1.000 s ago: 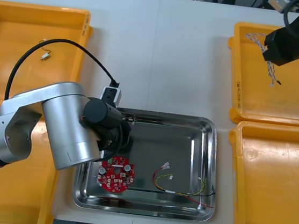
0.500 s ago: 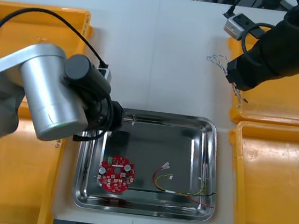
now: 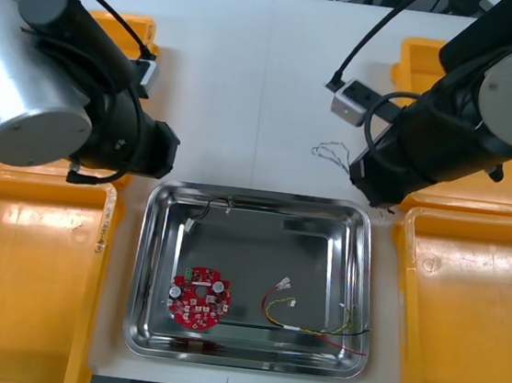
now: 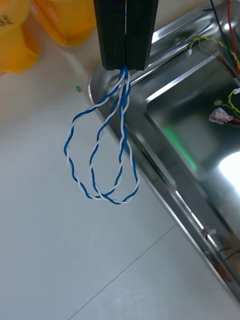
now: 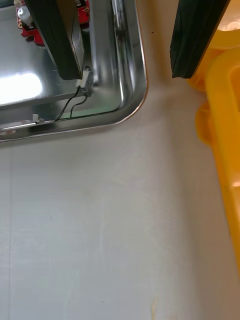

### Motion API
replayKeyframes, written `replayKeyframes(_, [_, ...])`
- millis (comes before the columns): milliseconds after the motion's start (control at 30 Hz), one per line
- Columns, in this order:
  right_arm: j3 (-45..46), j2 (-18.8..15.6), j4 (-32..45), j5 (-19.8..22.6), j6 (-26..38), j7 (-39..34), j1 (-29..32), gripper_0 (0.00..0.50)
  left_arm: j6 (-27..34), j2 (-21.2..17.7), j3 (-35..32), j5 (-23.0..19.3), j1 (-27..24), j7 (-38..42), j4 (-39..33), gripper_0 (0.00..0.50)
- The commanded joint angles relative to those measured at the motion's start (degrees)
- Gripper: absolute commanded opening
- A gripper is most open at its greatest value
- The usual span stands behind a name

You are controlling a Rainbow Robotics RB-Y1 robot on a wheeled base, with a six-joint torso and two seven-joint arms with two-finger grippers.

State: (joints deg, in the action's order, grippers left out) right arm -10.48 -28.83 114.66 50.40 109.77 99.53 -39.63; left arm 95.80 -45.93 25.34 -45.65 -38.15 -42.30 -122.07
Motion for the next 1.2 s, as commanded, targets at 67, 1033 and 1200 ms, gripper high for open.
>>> replayKeyframes(67, [-6.13, 0.61, 3.2, 0.67, 0.23, -1.27, 2.8, 0.0, 1.93, -4.35, -5.65, -4.01, -3.16, -8.85, 0.52, 0.5])
replayKeyframes(1033, [-23.53, 4.22, 3.38, -14.63, -3.86, 16.48, 3.68, 0.0, -2.29, -8.57, -13.48, -6.21, -5.62, -48.4, 24.51, 0.5])
replayKeyframes(1200, [-24.32, 6.24, 0.83, -16.21, -4.39, 16.57, 3.59, 0.0, -6.15, -8.74, -13.48, -5.68, -5.62, -54.2, 28.2, 0.5])
